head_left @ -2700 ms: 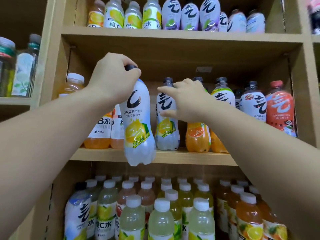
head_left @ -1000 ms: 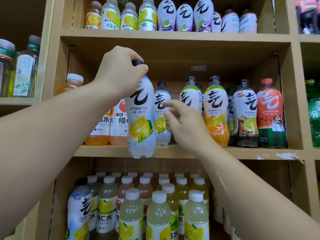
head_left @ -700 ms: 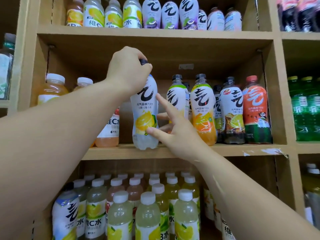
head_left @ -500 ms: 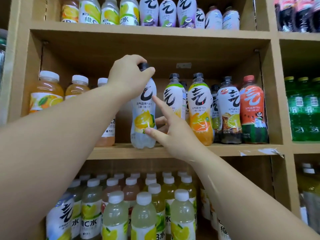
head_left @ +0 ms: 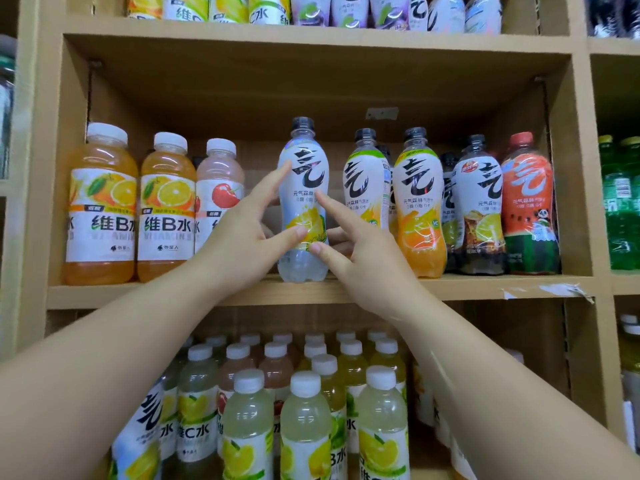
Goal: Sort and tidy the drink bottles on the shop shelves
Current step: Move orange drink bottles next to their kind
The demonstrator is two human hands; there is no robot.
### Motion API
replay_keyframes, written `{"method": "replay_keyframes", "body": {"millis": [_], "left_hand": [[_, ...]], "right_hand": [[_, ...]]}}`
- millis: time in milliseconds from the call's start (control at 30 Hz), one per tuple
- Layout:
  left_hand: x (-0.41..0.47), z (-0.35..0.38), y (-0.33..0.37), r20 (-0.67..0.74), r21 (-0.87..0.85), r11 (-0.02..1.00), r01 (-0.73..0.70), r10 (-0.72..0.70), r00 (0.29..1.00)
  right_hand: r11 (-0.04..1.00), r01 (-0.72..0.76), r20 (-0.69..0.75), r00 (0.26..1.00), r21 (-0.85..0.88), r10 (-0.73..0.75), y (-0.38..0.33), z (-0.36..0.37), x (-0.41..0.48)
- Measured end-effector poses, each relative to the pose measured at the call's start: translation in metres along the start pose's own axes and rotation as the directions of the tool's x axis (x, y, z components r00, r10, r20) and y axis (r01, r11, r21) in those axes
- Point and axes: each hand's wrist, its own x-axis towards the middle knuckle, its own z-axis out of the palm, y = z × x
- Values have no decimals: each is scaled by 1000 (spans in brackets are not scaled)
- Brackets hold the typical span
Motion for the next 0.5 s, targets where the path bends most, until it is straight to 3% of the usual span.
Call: {"method": "replay_keyframes", "body": {"millis": [133,333,500], "left_hand": [[-2,3,-10,24,-78,997,15,-13,1000],[2,10,-11,15,-14,998,63,-63,998],[0,9,-9,21,16,997,74,-75,997]], "right_hand": [[1000,-28,-7,1000,-5,28,0,0,-1],[979,-21,-42,999,-202,12,-1,12,-2],[972,-26,-50,999,-234,15,2,15,-2]]}}
